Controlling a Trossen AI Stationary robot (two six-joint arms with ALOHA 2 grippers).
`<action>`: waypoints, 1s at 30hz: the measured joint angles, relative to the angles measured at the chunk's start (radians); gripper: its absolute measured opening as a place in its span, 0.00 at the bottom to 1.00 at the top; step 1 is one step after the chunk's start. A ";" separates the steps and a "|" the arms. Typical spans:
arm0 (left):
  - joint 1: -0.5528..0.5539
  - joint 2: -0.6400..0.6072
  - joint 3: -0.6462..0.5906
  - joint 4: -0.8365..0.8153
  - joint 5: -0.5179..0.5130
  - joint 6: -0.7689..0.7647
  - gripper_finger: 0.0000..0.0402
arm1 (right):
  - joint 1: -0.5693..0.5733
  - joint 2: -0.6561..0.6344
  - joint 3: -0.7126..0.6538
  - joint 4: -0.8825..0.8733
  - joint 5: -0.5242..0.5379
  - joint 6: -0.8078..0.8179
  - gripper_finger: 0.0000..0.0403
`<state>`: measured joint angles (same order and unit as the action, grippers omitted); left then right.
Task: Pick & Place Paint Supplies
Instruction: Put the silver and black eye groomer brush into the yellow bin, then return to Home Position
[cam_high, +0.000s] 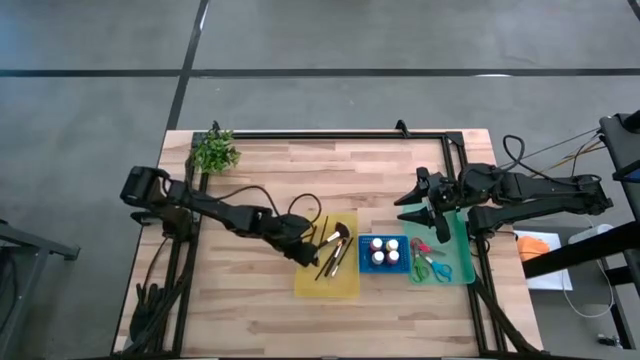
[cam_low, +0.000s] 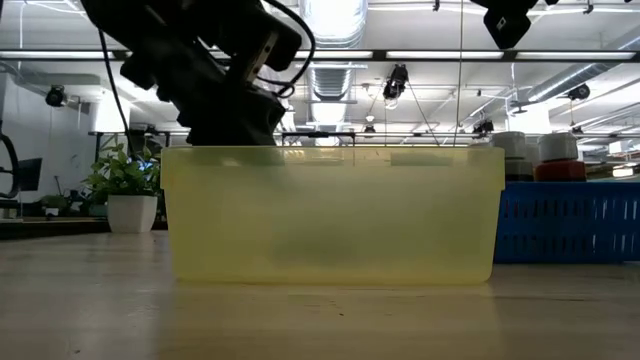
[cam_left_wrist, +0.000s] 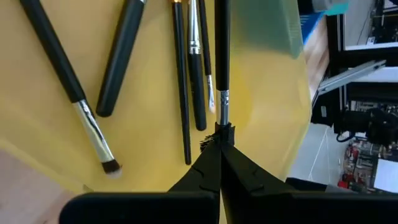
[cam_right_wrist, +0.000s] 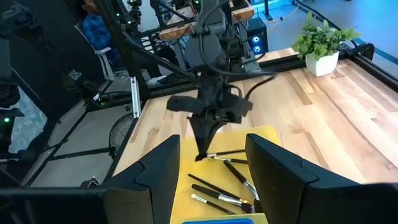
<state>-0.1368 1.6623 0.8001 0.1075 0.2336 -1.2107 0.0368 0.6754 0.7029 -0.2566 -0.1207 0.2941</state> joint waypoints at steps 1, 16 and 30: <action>-0.001 0.005 0.000 0.005 0.002 -0.001 0.01 | 0.000 0.000 0.000 0.002 0.000 -0.002 0.45; -0.011 -0.014 0.019 0.135 -0.112 0.189 0.16 | 0.000 -0.001 0.000 0.002 -0.008 0.013 0.45; -0.084 -0.389 -0.013 0.167 -0.522 0.850 0.07 | 0.000 0.001 0.000 0.006 -0.006 0.044 0.45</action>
<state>-0.2207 1.2731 0.7868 0.2741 -0.2888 -0.3605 0.0370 0.6762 0.7029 -0.2504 -0.1270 0.3386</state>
